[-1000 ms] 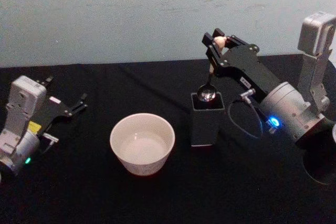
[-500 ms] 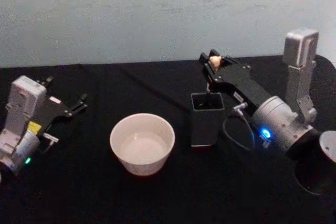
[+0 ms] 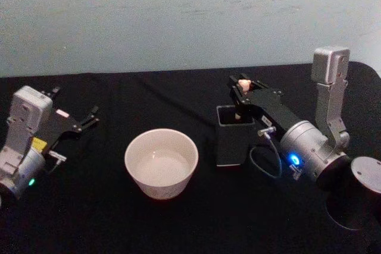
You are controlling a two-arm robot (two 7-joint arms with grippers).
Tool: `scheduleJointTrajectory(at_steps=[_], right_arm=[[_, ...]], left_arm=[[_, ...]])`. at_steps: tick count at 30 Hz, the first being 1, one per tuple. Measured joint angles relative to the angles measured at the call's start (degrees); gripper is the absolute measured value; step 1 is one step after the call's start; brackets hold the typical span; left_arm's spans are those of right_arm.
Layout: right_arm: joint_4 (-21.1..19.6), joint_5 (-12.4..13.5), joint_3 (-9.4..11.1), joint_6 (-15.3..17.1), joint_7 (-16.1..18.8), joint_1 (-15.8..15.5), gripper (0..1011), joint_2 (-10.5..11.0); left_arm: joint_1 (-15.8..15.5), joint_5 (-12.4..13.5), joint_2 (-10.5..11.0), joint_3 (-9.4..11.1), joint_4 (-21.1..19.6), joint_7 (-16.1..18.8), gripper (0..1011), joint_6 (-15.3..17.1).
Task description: Pick up the stirring spoon with one hand, stir inside the cup, then place it back in its original position.
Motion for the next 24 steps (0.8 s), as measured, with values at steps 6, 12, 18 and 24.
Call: scheduleJointTrajectory(at_steps=[6,12,18,24], right_arm=[[-0.08,-0.42,0.31,1.55,-1.16,-0.56,228,-0.66],[-0.38,-0.82,0.58,2.72,-1.79,-0.99,228,-1.08],[-0.62,-1.23,0.84,3.88,-2.25,-1.36,228,-1.45],[-0.76,-1.45,0.97,4.74,-2.34,-1.61,228,-1.54]], left_arm=[[0.0,0.0,0.0,0.0,0.0,0.0,1001,0.0],[0.0,0.0,0.0,0.0,0.0,0.0,1001,0.0],[0.0,0.0,0.0,0.0,0.0,0.0,1001,0.0],[0.0,0.0,0.0,0.0,0.0,0.0,1001,0.0]])
